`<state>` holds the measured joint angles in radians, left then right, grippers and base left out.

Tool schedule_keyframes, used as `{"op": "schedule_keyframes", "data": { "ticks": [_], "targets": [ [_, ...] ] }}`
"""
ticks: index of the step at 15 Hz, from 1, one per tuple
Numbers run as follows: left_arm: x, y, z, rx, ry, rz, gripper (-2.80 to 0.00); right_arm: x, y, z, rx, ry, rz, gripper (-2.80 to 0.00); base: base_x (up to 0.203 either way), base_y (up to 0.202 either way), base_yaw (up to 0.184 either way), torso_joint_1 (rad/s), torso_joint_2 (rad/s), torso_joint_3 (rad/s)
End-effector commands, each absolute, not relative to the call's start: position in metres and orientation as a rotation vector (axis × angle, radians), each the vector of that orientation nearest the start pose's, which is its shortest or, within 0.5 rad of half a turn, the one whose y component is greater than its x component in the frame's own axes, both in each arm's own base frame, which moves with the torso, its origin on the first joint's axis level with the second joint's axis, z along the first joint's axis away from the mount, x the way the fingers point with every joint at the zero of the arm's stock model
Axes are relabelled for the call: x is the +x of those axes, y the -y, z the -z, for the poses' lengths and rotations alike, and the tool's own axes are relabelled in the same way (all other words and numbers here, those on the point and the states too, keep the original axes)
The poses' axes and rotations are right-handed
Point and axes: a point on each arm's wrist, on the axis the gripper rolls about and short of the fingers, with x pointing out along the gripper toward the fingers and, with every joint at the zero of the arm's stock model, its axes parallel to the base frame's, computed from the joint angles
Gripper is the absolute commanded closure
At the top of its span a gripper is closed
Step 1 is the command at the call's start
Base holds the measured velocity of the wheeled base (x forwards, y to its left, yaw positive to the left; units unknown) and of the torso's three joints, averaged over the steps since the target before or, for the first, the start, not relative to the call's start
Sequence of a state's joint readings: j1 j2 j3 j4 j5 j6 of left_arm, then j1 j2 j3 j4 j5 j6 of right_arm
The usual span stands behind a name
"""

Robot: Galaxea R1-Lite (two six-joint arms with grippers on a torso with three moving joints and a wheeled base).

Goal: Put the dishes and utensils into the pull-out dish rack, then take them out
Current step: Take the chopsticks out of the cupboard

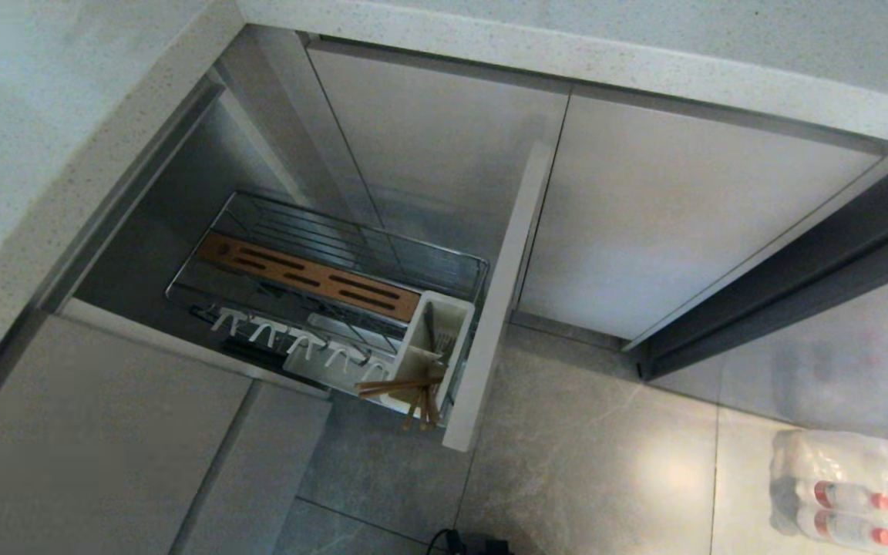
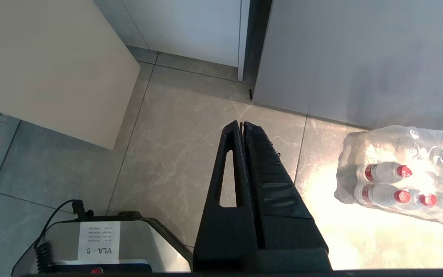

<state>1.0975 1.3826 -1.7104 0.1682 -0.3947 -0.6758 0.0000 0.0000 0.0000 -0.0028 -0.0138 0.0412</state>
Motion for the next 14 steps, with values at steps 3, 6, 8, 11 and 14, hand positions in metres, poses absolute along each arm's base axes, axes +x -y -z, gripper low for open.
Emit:
{"op": "schedule_keyframes", "data": {
  "ticks": [3,6,8,11,14],
  "targets": [
    [0.097,-0.108,-0.46,-0.478,0.383,-0.433,0.0,-0.023,0.0,-0.076,0.041,0.002,0.014,0.0,0.0,0.0,0.0,0.0,0.0,0.0],
    [0.12,-0.072,-0.461,-0.502,0.328,-0.268,0.0,-0.023,0.0,-0.076,0.041,0.002,0.014,0.0,0.0,0.0,0.0,0.0,0.0,0.0],
    [0.137,-0.045,-0.455,-0.528,0.243,-0.176,0.0,-0.023,0.0,-0.076,0.041,0.002,0.014,0.0,0.0,0.0,0.0,0.0,0.0,0.0],
    [0.157,-0.006,-0.436,-0.531,0.072,-0.044,0.0,-0.023,0.0,-0.076,0.041,0.002,0.014,0.0,0.0,0.0,0.0,0.0,0.0,0.0],
    [0.165,0.029,-0.412,-0.467,-0.159,0.064,0.0,-0.023,0.0,-0.076,0.041,0.002,0.014,0.0,0.0,0.0,0.0,0.0,0.0,0.0]
  ]
}}
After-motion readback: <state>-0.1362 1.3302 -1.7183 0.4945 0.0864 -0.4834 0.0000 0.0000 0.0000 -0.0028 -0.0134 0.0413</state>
